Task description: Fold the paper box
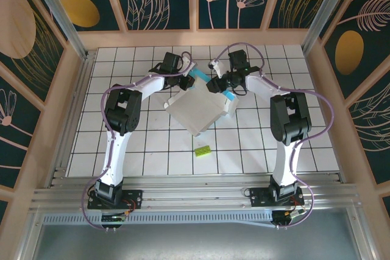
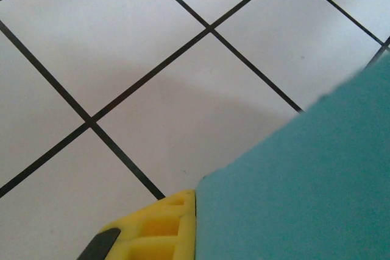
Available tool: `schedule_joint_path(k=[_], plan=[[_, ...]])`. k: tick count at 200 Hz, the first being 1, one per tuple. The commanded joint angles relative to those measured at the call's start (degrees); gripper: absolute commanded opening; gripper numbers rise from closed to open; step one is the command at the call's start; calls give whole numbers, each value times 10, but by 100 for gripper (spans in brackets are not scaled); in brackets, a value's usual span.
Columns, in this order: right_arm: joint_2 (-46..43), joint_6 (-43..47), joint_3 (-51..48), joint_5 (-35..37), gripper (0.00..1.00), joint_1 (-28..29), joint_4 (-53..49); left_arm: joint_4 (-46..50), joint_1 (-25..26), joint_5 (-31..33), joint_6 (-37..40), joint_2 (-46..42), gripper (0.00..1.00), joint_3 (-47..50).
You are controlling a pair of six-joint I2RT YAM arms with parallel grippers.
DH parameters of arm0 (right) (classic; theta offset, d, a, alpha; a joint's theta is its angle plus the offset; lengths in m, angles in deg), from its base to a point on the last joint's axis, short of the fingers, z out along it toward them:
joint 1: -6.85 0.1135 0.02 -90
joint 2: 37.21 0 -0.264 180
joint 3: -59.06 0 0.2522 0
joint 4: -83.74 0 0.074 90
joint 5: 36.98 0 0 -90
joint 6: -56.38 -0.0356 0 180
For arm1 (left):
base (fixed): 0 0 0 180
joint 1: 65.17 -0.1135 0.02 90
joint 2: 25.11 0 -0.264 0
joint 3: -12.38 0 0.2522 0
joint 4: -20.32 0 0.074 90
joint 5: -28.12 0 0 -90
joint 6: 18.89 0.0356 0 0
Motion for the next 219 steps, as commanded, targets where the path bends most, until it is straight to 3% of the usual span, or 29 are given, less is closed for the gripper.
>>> schedule_joint_path(k=[1, 9, 23, 35, 73, 96, 117, 132, 155, 219], plan=[[-17, -2, -15, -47, 32, 17, 8, -13, 6, 22, -26, -15, 0, 4], [-18, -2, -15, -47, 32, 18, 9, -24, 6, 22, -31, -24, 3, 15], [-17, 0, -13, -46, 32, 19, 9, -43, 6, 16, -37, -38, 20, 34], [-16, 4, -13, -44, 32, 20, 7, -54, 6, 16, -38, -50, 27, 44], [-14, 13, -7, -29, 32, 19, -7, -57, 6, 41, -28, -77, 27, 51], [-16, 14, -8, -28, 32, 20, -6, -52, 6, 23, -18, -86, 28, 54], [-16, 16, -8, -26, 32, 19, -8, -47, 6, -20, -5, -99, 33, 63], [-16, 18, -7, -26, 32, 19, -8, -58, 6, -15, -9, -112, 39, 79], [-15, 19, -5, -27, 32, 20, -9, -75, 6, 13, -14, -120, 35, 97], [-11, 17, 11, -28, 33, 20, -14, -77, 6, 20, -25, -97, 9, 86]])
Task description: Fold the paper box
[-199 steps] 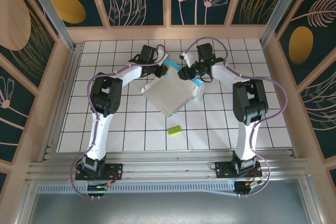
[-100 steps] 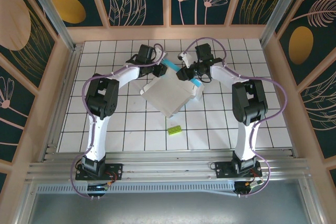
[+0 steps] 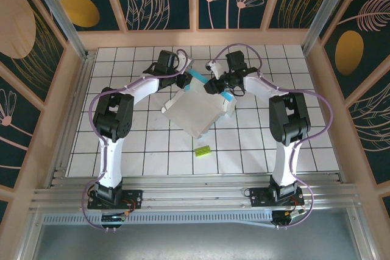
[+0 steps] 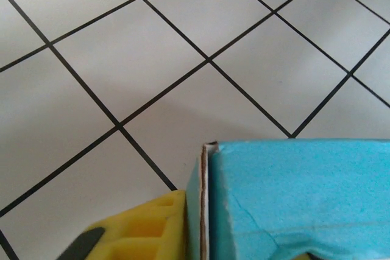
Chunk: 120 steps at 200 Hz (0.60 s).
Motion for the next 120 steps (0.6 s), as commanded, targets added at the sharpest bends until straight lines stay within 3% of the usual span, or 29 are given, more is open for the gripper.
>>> schedule_joint_path(k=[1, 64, 120], plan=[[-10, 11, 14, -21, 33, 9, -19, -29, 4, -5, -8, 2, 9, -5], [-13, -39, 50, -24, 46, 14, 24, -124, 13, 76, -45, -37, 3, 89], [-112, -186, -19, 2, 59, -27, 173, -156, 33, 201, -90, -55, 3, 131]])
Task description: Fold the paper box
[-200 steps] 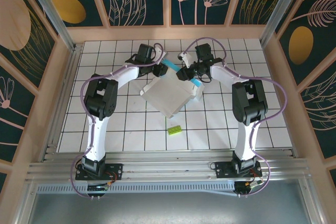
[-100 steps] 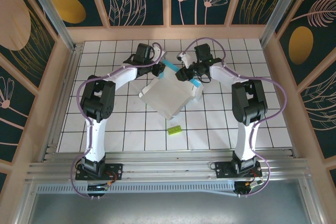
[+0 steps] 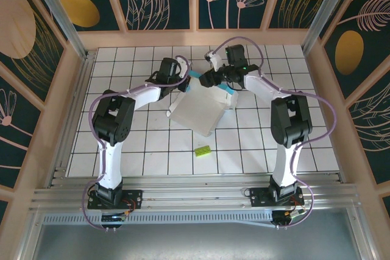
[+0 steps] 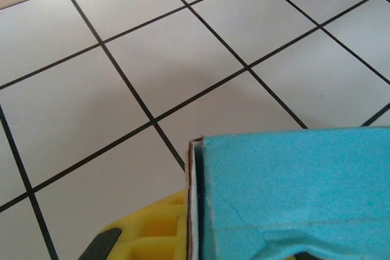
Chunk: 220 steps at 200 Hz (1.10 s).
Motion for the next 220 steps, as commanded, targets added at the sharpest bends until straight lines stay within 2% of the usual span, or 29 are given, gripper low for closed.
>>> schedule_joint_path(k=[1, 23, 41, 66, 109, 150, 179, 196, 220], plan=[[-76, -96, -29, 6, 59, -30, 102, -21, 7, 75, -41, -18, 3, 21], [-132, -191, -88, 19, 59, -60, 180, -44, 14, 113, -85, -23, 3, 40], [-184, -265, -145, 41, 65, -73, 247, -60, 22, 143, -132, -22, 2, 53], [-231, -324, -189, 66, 69, -79, 262, -86, 36, 164, -175, -24, 6, 70], [-247, -351, -202, 98, 69, -101, 179, -118, 40, 140, -189, -65, 35, 107], [-226, -381, -204, 95, 66, -126, 151, -128, 40, 119, -191, -110, 38, 136], [-206, -420, -193, 110, 60, -126, 124, -122, 40, 109, -230, -169, 40, 166], [-178, -447, -149, 177, 59, -109, 47, -53, 39, 120, -273, -186, 46, 133], [-133, -456, -77, 260, 58, -68, -64, 73, 26, 129, -342, -170, 44, 45]])
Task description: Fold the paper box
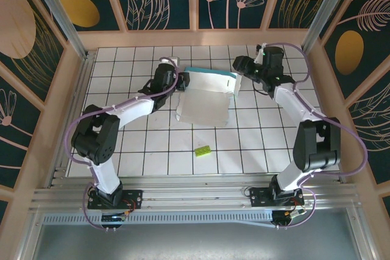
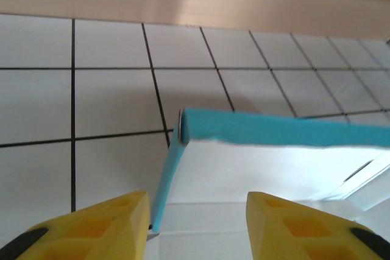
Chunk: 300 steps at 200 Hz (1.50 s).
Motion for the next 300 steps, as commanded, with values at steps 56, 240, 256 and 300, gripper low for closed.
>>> schedule_joint_path(k=[56, 240, 256, 300], plan=[[87, -65, 87, 129, 48, 54, -120, 147, -70, -120, -157, 75, 46, -181], [134, -59, 74, 85, 30, 65, -69, 155, -71, -234, -155, 178, 34, -232], [132, -66, 68, 70, 29, 67, -59, 138, -71, -252, -170, 173, 32, -211], [112, -82, 47, 60, 25, 68, -33, 90, -70, -271, -196, 148, 28, -153]])
